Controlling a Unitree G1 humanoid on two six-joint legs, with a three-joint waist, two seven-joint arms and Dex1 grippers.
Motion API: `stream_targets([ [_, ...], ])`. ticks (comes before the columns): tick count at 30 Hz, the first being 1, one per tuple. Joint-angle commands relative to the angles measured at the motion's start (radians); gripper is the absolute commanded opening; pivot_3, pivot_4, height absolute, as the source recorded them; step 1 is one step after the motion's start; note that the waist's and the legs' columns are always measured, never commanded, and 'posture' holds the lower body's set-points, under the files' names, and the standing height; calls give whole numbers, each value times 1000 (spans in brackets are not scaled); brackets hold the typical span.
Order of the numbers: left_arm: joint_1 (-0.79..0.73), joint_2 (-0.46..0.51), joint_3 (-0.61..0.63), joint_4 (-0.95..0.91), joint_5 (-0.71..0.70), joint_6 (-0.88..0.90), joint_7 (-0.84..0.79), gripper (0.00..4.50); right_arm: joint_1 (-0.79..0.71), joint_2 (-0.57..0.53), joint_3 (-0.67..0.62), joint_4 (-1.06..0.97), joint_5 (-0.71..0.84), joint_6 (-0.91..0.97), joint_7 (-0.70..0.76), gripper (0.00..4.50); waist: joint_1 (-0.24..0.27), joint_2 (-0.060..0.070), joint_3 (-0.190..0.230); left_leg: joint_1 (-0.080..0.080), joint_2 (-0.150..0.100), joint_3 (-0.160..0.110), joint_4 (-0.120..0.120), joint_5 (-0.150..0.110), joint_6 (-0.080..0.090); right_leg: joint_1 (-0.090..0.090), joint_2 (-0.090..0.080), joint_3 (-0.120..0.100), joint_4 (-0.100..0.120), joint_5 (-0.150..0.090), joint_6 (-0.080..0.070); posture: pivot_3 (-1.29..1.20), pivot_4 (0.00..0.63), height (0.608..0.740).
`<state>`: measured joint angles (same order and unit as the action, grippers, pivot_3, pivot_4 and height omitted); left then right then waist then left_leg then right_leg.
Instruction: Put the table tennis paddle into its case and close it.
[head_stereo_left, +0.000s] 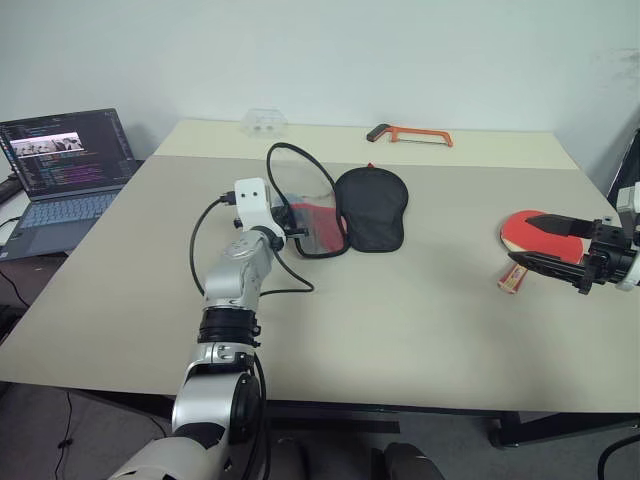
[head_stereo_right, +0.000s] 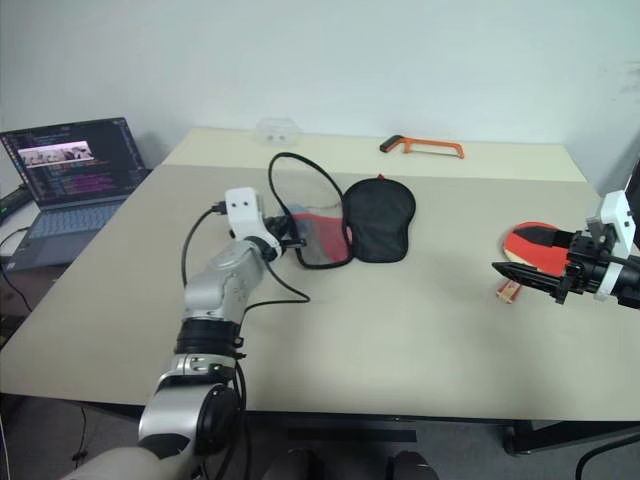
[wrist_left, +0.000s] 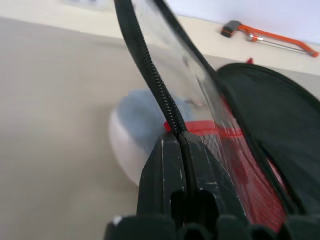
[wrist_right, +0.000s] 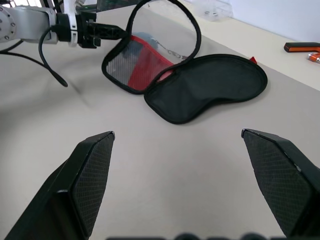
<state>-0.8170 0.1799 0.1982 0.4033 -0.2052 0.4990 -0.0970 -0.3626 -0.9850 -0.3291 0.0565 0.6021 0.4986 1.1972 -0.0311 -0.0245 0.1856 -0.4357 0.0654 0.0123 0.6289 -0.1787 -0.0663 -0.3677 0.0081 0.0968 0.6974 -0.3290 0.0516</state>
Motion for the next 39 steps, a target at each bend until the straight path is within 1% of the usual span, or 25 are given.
stream_targets([
  [1, -4, 19, -31, -73, 13, 2, -20, 60, -19, -8, -6, -14, 3, 0, -1, 4500, 0, 0, 0, 0, 0, 0, 0, 0, 0, 0, 0, 0, 0, 0, 0, 0, 150, 740],
  [5, 17, 27, -49, -125, -1, 52, -48, 60, -24, 9, 7, -37, 17, 16, -6, 4500, -1, 0, 0, 0, 0, 0, 0, 0, 0, 0, 0, 0, 0, 0, 0, 0, 150, 740],
  [8, 35, 12, -42, -157, -22, 82, -55, 634, -26, 23, 17, -50, 18, 23, -13, 4500, -1, 0, 0, 0, 0, 0, 0, 0, 0, 0, 0, 0, 0, 0, 0, 0, 150, 740],
  [11, 46, 16, -48, -181, -17, 94, -54, 1639, -31, 33, 26, -61, 25, 36, -19, 4500, -1, 0, 0, 0, 0, 0, 0, 0, 0, 0, 0, 0, 0, 0, 0, 0, 150, 740],
  [13, 49, 22, -42, -187, -20, 105, -52, 2447, -32, 36, 28, -70, 31, 44, -20, 4500, 0, 0, 0, 0, 0, 0, 0, 0, 0, 0, 0, 0, 0, 0, 0, 0, 150, 740],
  [15, 58, 51, -51, -206, -10, 118, -69, 3169, -37, 46, 35, -83, 34, 58, -32, 4500, -1, 0, 0, 0, 0, 0, 0, 0, 0, 0, 0, 0, 0, 0, 0, 0, 150, 740],
  [17, 84, 101, -79, -260, -13, 140, -134, 3870, -49, 64, 41, -106, 47, 86, -57, 4500, -4, 0, 0, 0, 0, 0, 0, 0, 0, 0, 0, 0, 0, 0, 0, 0, 150, 740],
  [20, 137, 210, -100, -363, -37, 180, -251, 3870, -72, 100, 56, -141, 49, 121, -119, 4500, -14, 0, 0, 0, 1, 0, -1, 0, 0, -1, 0, 0, 0, 0, 0, 0, 150, 740],
  [23, 198, 357, -93, -452, -82, 211, -403, 3870, -122, 167, 93, -155, 19, 151, -242, 4500, -21, 0, 0, 0, 1, 0, -1, 0, 0, -1, 0, 0, 0, 0, 0, 0, 150, 740],
  [24, 213, 391, -92, -473, -97, 219, -440, 3870, -134, 184, 105, -157, 3, 150, -275, 4500, -24, 0, 0, 0, 1, 0, -1, 0, 0, -1, 0, 0, 1, 0, 0, 0, 150, 740],
  [26, 267, 482, -80, -532, -139, 209, -556, 3870, -191, 247, 136, -140, -25, 193, -389, 4500, -25, 0, 0, 0, 1, 0, -1, 0, 0, -1, 0, 0, 1, 0, 0, 0, 150, 740],
  [28, 315, 548, -49, -576, -188, 190, -651, 3870, -258, 321, 180, -117, -65, 261, -516, 4500, -28, 0, 0, 0, 1, 0, -1, 0, 0, -1, 0, 0, 1, 0, 0, 0, 150, 740],
  [33, 405, 636, 1, -658, -269, 149, -801, 3870, -395, 523, 216, -8, -137, 423, -792, 4500, -25, 0, 0, 0, 1, 0, -2, 0, 0, -2, 0, 0, 1, 0, -1, 0, 150, 740],
  [36, 458, 670, 27, -695, -313, 148, -856, 3870, -457, 628, 204, 109, -194, 442, -934, 4500, -23, 0, 0, -1, 1, 1, -3, 0, 0, -4, -1, 0, 0, 0, -1, 0, 150, 740],
  [39, 495, 692, 49, -688, -310, 142, -862, 3870, -504, 706, 189, 231, -231, 417, -1026, 4500, -20, 0, 0, -2, 1, 1, -4, 0, 0, -5, -1, 0, 0, -1, -1, 0, 150, 740],
])
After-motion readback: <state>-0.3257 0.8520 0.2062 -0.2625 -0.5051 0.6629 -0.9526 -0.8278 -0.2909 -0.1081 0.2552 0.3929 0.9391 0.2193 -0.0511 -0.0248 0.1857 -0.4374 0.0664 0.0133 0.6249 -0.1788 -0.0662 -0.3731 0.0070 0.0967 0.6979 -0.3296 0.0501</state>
